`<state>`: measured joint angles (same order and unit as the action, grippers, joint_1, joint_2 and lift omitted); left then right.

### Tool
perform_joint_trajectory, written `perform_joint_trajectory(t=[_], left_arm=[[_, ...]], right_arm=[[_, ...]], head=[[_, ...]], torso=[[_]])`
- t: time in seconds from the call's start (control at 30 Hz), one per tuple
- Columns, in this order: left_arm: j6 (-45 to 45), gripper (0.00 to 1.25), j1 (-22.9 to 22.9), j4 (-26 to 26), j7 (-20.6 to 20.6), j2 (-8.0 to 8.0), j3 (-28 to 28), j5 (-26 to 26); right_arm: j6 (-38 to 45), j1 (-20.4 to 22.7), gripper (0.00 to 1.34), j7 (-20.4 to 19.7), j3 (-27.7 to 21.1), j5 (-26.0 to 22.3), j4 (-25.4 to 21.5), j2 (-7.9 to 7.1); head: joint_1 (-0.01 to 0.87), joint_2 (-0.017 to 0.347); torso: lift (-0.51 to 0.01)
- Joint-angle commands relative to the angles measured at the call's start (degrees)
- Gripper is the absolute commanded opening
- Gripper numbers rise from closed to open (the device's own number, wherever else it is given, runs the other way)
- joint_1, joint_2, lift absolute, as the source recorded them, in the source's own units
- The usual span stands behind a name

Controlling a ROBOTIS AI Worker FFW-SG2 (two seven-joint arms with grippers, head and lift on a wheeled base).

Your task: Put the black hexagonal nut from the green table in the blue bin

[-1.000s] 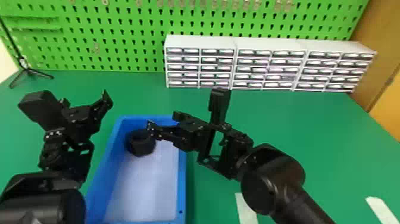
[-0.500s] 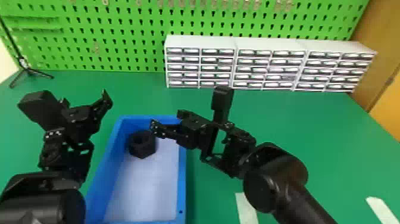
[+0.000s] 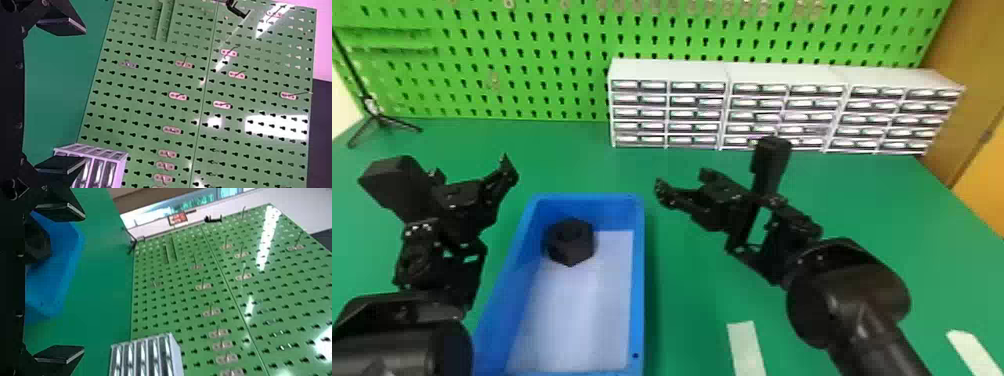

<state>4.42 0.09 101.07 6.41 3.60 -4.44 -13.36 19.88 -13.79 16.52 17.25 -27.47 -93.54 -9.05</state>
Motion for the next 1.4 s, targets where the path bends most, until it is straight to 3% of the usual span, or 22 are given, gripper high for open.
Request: perform_joint_trajectory(t=[0.0, 0.77, 1.37], left_arm=[[0.0, 1.12, 0.3, 0.0, 0.0, 0.00, -0.3, 0.0], [0.0, 1.12, 0.6, 0.4, 0.0, 0.00, -0.7, 0.1], [0.1, 1.12, 0.5, 0.5, 0.0, 0.00, -0.5, 0.2]], right_arm=[[0.2, 1.0, 1.22, 0.0, -3.9, 2.1, -1.0, 0.26], [1.9, 8.3, 1.22, 0.0, -21.6, 8.9, -5.9, 1.84], [1.9, 10.2, 1.22, 0.0, -29.5, 10.0, -6.2, 2.10]], head=[[0.692, 0.008], [0.692, 0.008], [0.692, 0.008]], torso=[[-0.097], [-0.097], [-0.097]])
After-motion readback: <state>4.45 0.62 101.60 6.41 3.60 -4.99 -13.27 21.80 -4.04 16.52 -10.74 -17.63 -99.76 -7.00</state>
